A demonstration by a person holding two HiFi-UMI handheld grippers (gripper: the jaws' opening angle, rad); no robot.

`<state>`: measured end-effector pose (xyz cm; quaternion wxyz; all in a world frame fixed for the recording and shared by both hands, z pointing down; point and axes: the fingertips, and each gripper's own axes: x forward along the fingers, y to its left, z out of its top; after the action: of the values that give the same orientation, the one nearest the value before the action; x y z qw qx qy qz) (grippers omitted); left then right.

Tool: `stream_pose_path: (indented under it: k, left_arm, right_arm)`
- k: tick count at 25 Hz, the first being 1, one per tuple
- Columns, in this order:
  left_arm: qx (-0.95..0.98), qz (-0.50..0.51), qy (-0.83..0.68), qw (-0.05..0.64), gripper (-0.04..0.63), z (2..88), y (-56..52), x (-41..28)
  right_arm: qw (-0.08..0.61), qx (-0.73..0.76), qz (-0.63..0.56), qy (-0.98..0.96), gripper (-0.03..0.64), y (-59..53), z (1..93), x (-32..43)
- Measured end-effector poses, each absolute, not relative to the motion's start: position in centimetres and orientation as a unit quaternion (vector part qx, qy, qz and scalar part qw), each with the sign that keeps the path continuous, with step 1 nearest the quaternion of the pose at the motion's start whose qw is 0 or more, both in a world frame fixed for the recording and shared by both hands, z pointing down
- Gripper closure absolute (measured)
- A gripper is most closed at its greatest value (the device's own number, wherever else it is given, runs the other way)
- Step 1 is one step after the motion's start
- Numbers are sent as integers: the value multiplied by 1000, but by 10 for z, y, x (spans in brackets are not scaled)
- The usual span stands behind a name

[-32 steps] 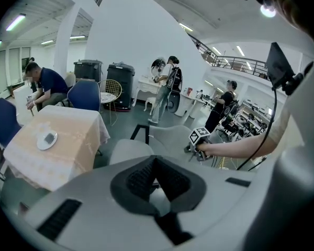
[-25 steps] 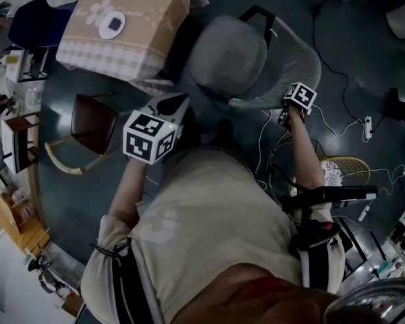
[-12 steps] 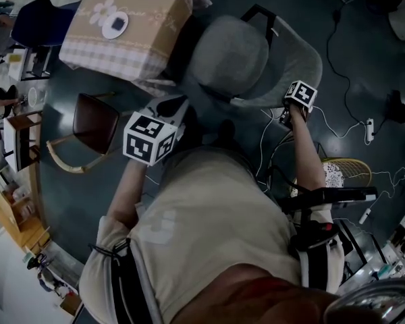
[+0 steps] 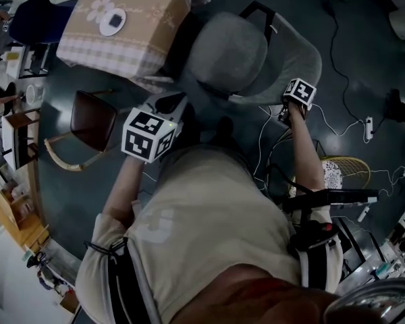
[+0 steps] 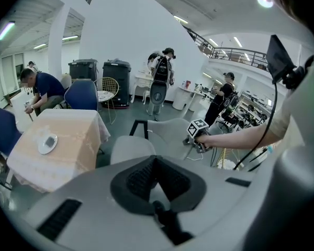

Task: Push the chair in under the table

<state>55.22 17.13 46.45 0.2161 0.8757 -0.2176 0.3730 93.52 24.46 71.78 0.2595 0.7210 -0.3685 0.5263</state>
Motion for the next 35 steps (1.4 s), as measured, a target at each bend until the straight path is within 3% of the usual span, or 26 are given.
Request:
stream_pose_path:
  k: [35]
  left_arm:
    - [873, 369, -230, 224, 589, 462, 172, 547]
  right_arm:
    - [233, 735, 516, -374, 491, 223, 709, 930]
